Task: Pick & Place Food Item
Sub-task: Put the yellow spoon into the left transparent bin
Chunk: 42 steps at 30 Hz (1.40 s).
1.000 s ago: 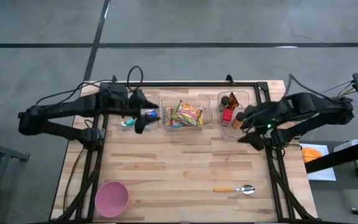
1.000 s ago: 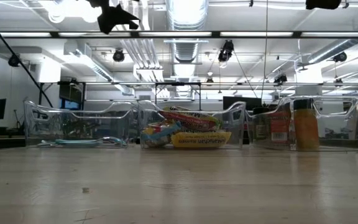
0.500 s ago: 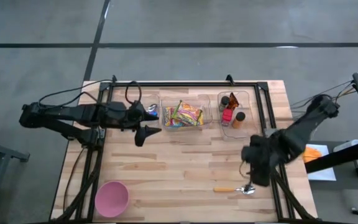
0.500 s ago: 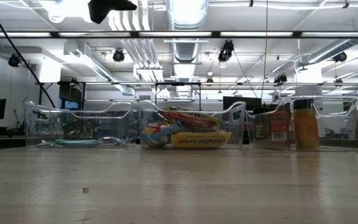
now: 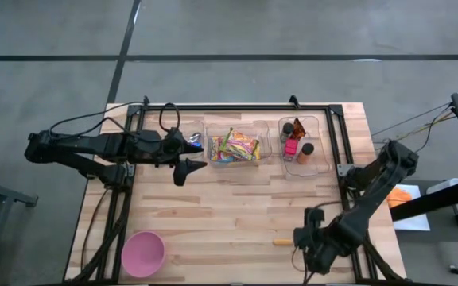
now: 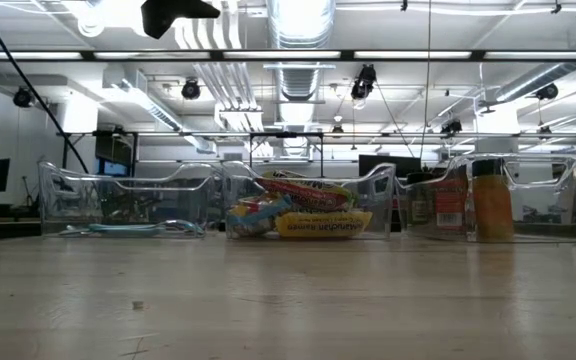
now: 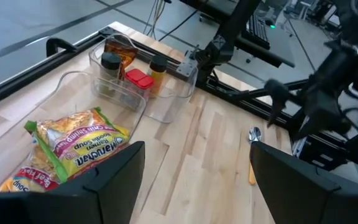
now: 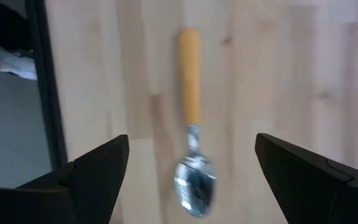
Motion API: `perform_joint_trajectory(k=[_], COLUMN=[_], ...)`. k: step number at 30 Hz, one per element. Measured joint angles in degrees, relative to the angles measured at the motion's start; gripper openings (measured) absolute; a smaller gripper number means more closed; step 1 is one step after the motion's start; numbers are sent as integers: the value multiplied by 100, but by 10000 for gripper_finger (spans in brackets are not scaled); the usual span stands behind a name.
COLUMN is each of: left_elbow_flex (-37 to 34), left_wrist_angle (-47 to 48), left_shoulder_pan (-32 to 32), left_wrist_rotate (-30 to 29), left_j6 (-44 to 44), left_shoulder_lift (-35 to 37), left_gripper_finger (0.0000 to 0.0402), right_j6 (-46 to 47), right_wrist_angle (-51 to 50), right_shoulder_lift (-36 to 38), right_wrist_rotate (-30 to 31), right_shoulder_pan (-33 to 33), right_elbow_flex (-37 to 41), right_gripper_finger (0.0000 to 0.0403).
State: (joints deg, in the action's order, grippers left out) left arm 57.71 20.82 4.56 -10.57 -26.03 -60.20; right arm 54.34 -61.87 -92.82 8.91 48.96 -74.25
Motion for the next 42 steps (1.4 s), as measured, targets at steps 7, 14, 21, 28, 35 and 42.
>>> perform_joint_trajectory(k=[7, 14, 21, 28, 35, 42], left_elbow_flex=[0, 0, 0, 0, 0, 0], left_wrist_angle=[43, 55, 103, 334, 382, 462], left_shoulder_pan=[2, 7, 7, 7, 7, 7], left_wrist_rotate=[26, 48, 49, 66, 68, 70], left_j6=[-109, -133, -169, -258, -255, -255], left_shoulder_lift=[0, 0, 0, -1, -2, -2], left_gripper_finger=[301, 301, 301, 301, 301, 301], right_j6=[296, 737, 1173, 863, 502, 200], right_wrist_angle=[1200, 2183, 3027, 3055, 2689, 2466], right_shoulder_lift=[-246, 409, 734, 289, -512, -859], right_wrist_rotate=[-296, -281, -315, -291, -279, -296], right_shoulder_pan=[181, 150, 130, 128, 129, 132], right_elbow_flex=[636, 1870, 2797, 2686, 2183, 1851], right_gripper_finger=[345, 345, 345, 345, 337, 215])
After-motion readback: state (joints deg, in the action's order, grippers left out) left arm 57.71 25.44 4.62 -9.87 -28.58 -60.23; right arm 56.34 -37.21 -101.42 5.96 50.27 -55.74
